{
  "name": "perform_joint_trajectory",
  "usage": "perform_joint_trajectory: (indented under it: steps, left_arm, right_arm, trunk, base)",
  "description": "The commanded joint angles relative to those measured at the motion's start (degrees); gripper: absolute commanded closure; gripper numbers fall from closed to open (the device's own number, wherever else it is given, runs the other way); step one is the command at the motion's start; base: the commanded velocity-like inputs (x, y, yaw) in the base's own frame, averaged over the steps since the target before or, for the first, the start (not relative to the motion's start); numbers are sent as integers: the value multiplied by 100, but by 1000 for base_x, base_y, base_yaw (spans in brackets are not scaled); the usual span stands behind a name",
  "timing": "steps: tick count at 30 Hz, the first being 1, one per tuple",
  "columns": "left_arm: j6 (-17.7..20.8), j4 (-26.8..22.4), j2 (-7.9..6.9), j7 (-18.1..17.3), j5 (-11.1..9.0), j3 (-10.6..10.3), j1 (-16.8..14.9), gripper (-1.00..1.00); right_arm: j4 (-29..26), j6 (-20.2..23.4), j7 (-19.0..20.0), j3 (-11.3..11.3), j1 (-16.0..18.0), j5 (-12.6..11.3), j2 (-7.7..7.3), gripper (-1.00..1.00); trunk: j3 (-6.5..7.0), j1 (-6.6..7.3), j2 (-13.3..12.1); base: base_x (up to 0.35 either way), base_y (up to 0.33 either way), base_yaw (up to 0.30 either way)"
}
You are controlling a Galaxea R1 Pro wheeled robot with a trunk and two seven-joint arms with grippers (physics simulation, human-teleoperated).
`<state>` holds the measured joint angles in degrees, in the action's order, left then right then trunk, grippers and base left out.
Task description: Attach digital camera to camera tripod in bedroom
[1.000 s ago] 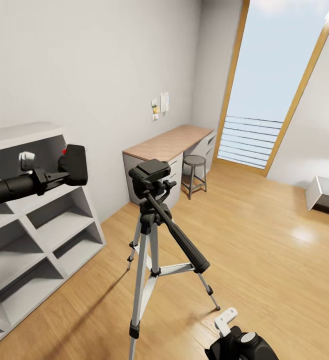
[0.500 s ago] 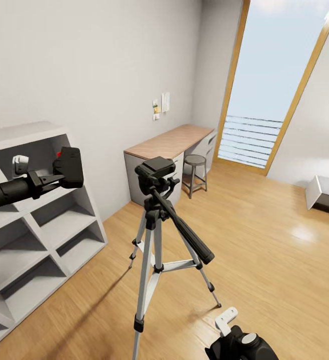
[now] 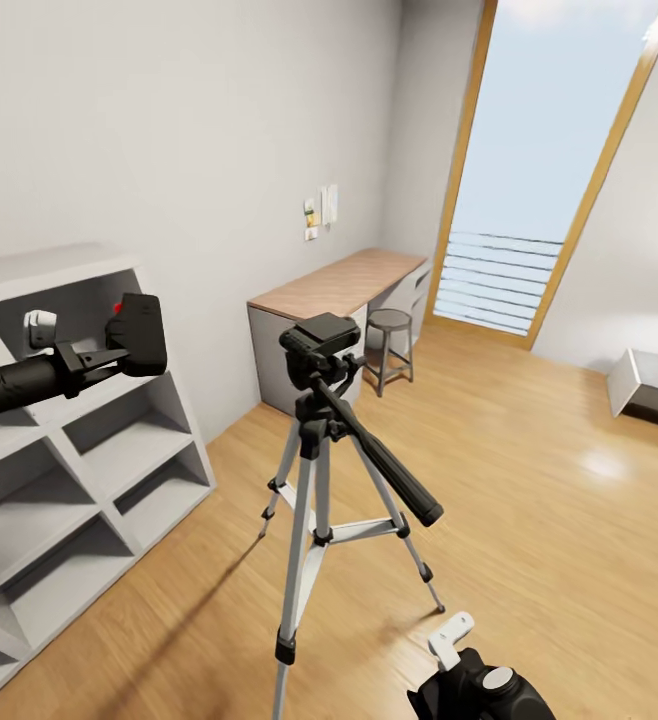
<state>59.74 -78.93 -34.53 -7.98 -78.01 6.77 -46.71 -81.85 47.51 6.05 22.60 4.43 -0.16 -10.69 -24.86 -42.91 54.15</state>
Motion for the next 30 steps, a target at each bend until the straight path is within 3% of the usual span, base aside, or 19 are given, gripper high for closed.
perform_joint_trajectory:
  steps: [1, 9, 30]
  left_arm:
    - [26, 1, -1, -79, 49, 8, -4, 100]
    - [26, 1, -4, -79, 49, 8, -4, 100]
    - [26, -8, -14, -81, 49, 9, -4, 100]
  right_arm:
    - [-6, 28, 11, 7, 6, 3, -4, -100]
    - [-6, 25, 6, 7, 6, 7, -4, -100]
    - [-6, -26, 4, 7, 6, 7, -7, -100]
  trunk:
    - [-6, -1, 5]
    - [-6, -1, 5]
    - [-6, -1, 5]
  base:
    - [0, 37, -184]
    - [0, 12, -122]
    - [0, 53, -7]
